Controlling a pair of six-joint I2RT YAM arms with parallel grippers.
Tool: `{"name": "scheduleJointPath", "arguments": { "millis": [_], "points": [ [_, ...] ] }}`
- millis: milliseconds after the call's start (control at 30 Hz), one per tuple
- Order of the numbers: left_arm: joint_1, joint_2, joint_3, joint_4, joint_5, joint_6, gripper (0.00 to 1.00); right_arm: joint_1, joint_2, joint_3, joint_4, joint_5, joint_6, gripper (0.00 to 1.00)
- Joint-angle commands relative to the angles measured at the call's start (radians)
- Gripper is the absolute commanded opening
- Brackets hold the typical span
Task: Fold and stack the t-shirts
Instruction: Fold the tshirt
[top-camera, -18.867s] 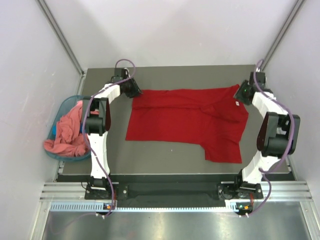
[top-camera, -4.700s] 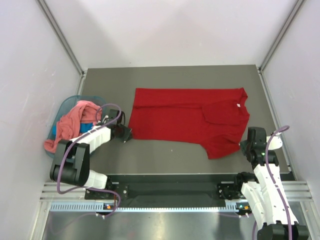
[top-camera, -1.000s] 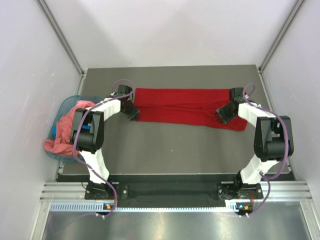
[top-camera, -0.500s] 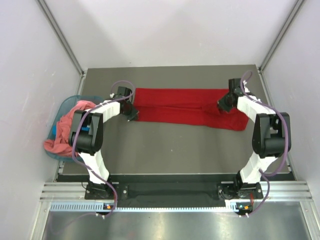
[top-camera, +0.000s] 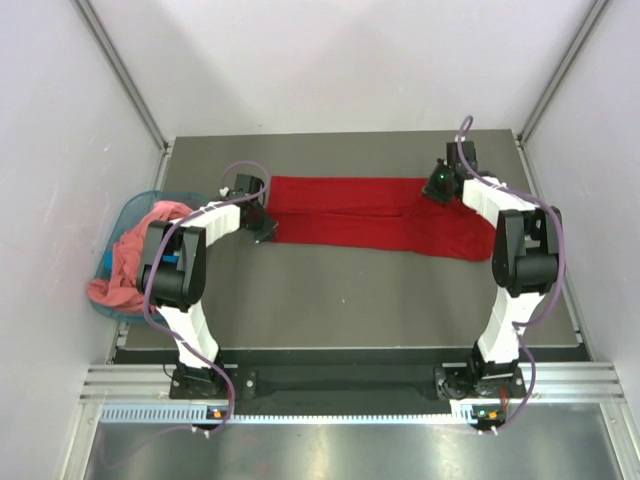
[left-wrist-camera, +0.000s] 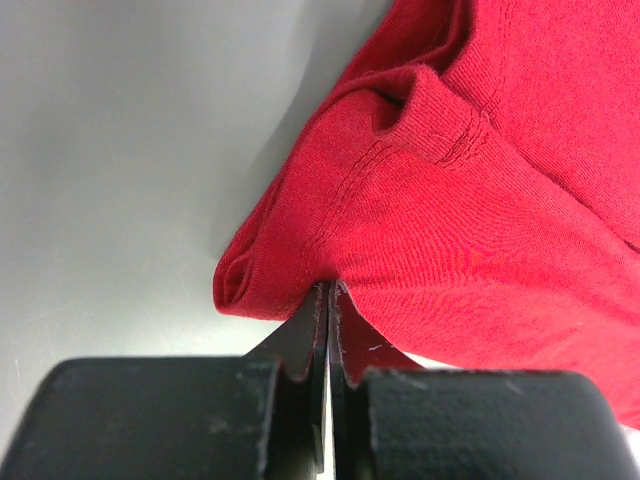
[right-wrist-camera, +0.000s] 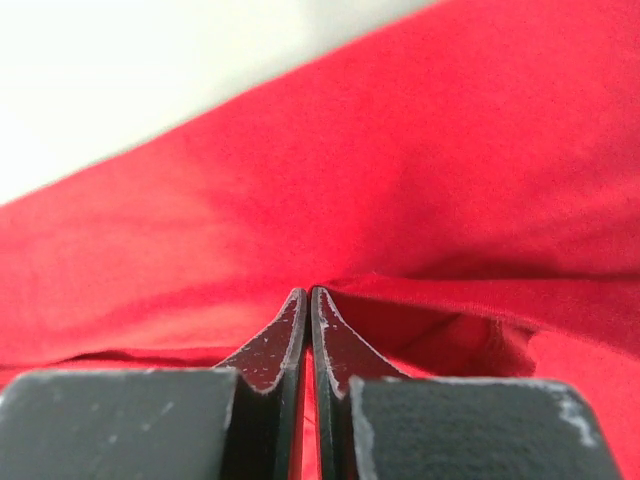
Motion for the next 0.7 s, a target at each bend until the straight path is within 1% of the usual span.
{"name": "scheduleJointPath", "arguments": {
  "millis": [0,100,133,200,300,333,433,500,600,667],
  "points": [
    [-0.005,0.003,-0.026,-0.070,-0.073,0.011,0.00,0.014,0.041,0.071,0.068,-0.066,-0.107,0.01],
    [-0.012,0.005,-0.017,-0.082,-0.081,0.014,0.00,0.017,0.078,0.099,0.064,-0.088,-0.127,0.06],
    [-0.018,0.006,-0.016,-0.083,-0.082,0.014,0.00,0.015,0.091,0.105,0.064,-0.096,-0.131,0.10],
    [-0.023,0.006,-0.009,-0.094,-0.093,0.016,0.00,0.017,0.105,0.130,0.071,-0.120,-0.153,0.12],
    [-0.029,0.008,-0.003,-0.102,-0.096,0.013,0.00,0.018,0.127,0.182,0.041,-0.123,-0.183,0.19],
    [-0.031,0.006,-0.003,-0.106,-0.096,0.011,0.00,0.017,0.121,0.192,0.022,-0.113,-0.185,0.27],
    [-0.034,-0.001,-0.003,-0.108,-0.101,0.010,0.00,0.018,0.083,0.194,0.002,-0.062,-0.191,0.40],
    [-0.037,-0.006,-0.008,-0.110,-0.102,0.008,0.00,0.017,0.059,0.180,-0.005,-0.004,-0.167,0.41],
    [-0.041,-0.006,-0.012,-0.108,-0.102,0.002,0.00,0.018,0.020,0.167,-0.042,0.042,-0.118,0.42],
    [-0.045,-0.005,-0.016,-0.106,-0.102,0.000,0.00,0.017,0.007,0.170,-0.106,0.085,-0.058,0.41]
  ]
}}
